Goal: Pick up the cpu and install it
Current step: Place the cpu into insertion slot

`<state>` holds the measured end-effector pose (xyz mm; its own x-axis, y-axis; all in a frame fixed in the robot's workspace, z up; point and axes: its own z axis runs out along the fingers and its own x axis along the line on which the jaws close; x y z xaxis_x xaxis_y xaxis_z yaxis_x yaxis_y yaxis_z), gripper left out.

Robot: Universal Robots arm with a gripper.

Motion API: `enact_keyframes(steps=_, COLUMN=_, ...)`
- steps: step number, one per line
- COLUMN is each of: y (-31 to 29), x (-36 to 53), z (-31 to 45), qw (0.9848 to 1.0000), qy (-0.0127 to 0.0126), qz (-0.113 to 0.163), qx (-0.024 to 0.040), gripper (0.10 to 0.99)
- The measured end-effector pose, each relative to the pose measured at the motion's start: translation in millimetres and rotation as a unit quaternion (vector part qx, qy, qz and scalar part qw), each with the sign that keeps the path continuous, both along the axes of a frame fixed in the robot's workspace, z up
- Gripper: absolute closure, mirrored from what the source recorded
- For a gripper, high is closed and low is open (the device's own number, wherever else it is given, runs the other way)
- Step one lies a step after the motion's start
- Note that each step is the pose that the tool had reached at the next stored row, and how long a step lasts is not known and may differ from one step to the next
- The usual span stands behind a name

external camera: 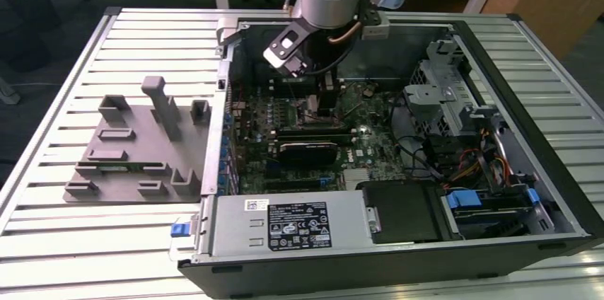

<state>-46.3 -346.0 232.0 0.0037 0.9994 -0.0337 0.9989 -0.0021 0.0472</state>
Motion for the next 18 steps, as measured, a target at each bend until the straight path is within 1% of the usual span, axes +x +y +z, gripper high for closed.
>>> enact_keyframes(steps=5, y=2.2, x=0.3, z=-2.6, qw=1.0000, qy=0.0000, qz=0.000, qx=0.0000, gripper=0.545)
enact_keyframes(steps=13, y=8.5, x=0.3, z=-5.3, qw=1.0000, qy=0.0000, qz=0.002, qx=0.0000, gripper=0.545)
enact_keyframes(steps=18, y=10.6, x=0.3, z=-8.5, qw=1.0000, qy=0.0000, qz=0.005, qx=-0.0001, gripper=0.545)
